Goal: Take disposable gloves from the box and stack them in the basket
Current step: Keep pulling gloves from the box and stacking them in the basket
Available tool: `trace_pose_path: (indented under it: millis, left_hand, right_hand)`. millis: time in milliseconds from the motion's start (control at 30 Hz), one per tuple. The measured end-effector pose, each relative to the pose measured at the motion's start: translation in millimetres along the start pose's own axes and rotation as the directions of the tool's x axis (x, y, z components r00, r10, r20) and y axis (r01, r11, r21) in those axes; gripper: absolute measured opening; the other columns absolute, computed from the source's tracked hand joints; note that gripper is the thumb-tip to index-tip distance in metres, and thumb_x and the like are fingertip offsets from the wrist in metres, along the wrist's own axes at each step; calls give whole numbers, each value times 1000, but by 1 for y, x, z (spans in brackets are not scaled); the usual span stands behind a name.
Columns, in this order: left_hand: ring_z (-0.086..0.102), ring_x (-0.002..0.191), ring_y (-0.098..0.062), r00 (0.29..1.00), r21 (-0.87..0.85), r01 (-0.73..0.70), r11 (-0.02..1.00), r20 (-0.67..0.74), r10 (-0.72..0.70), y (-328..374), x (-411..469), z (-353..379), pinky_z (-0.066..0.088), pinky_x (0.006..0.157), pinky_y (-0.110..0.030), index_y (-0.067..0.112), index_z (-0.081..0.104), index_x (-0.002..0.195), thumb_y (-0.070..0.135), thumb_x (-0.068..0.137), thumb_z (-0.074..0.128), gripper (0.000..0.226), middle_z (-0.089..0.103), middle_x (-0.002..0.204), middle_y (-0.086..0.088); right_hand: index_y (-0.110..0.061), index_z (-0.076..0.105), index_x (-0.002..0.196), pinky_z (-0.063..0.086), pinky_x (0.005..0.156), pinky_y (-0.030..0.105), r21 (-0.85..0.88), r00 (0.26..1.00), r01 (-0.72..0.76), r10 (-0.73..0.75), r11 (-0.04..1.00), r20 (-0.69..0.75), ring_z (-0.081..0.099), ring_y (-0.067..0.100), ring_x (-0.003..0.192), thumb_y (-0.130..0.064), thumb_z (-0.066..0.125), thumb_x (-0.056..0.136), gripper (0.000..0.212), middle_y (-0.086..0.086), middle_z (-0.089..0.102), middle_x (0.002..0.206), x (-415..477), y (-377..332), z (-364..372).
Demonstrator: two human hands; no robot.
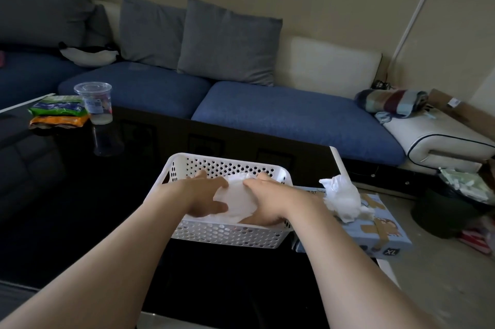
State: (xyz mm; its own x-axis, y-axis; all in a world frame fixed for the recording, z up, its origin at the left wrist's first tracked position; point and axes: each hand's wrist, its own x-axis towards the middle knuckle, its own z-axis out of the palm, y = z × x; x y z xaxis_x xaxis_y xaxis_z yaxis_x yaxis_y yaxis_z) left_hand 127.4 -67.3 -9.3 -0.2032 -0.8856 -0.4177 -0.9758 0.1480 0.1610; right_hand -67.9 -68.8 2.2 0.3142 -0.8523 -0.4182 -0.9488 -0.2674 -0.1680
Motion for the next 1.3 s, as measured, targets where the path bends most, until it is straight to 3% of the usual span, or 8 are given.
trace_pose_path:
  millis: [200,367,500,633,800,933,1067,1300]
  left_hand:
    - [11,158,-43,998,33,38,999,47,-39,-2,3,4,26,122,-64,55,13,160,76,87,62,91,-6,175,-3]
    - [52,132,-31,1000,24,10,1000,1,-10,5,2,1,44,110,-46,34,37,155,73,88,64,82,39,157,-5]
    - [59,88,-17,984,14,-28,999,-177,30,18,7,-3,44,81,-32,17,60,95,54,109,39,45,65,108,-5]
    - [58,72,-15,907,66,36,997,-422,-5,25,9,-3,43,61,-31,21,49,78,33,106,46,30,61,87,-1]
    - [64,66,-22,806,-88,-102,991,-591,30,56,4,-2,58,60,-38,18,64,86,26,101,51,22,64,82,-1]
    - [66,72,-16,775,-135,-290,947,-614,150,84,4,1,62,68,-42,24,69,94,27,99,54,16,68,85,7]
    - [65,91,-13,740,-80,-423,902,-605,294,108,8,8,59,80,-40,28,71,100,25,98,55,16,69,97,10]
    - [61,112,-13,734,-1,-490,872,-541,412,145,17,16,49,100,-37,28,69,119,33,101,58,22,69,117,10]
  right_hand:
    - [-19,45,146,53,92,43,-108,996,-58,65,992,59,55,30,115,-28,77,92,63,4,38,141,14,-8,5]
    - [-18,52,135,54,100,46,-91,999,-44,45,995,19,55,30,120,-43,83,88,61,8,54,133,15,-9,6]
    - [-29,33,164,37,116,52,54,996,40,-35,998,-85,22,32,155,-60,79,87,95,2,42,164,-12,-4,-7]
    - [-33,57,149,46,112,50,249,957,26,48,968,-286,41,26,145,-51,73,94,60,1,58,148,-33,10,-17]
    - [-19,75,79,57,63,30,436,673,41,298,899,-677,67,13,65,-14,62,95,22,-5,70,64,-58,45,-23]
    - [-19,63,96,40,57,26,561,462,-20,505,828,-729,63,18,84,-16,62,97,3,-5,67,84,-75,78,-28]
    - [-22,48,114,44,74,34,584,608,-253,597,771,-524,53,29,112,-24,77,87,39,3,55,118,-88,102,-21]
    - [-18,68,107,62,87,44,496,689,-262,521,828,-504,66,27,101,-15,76,86,23,6,61,113,-91,120,-3]
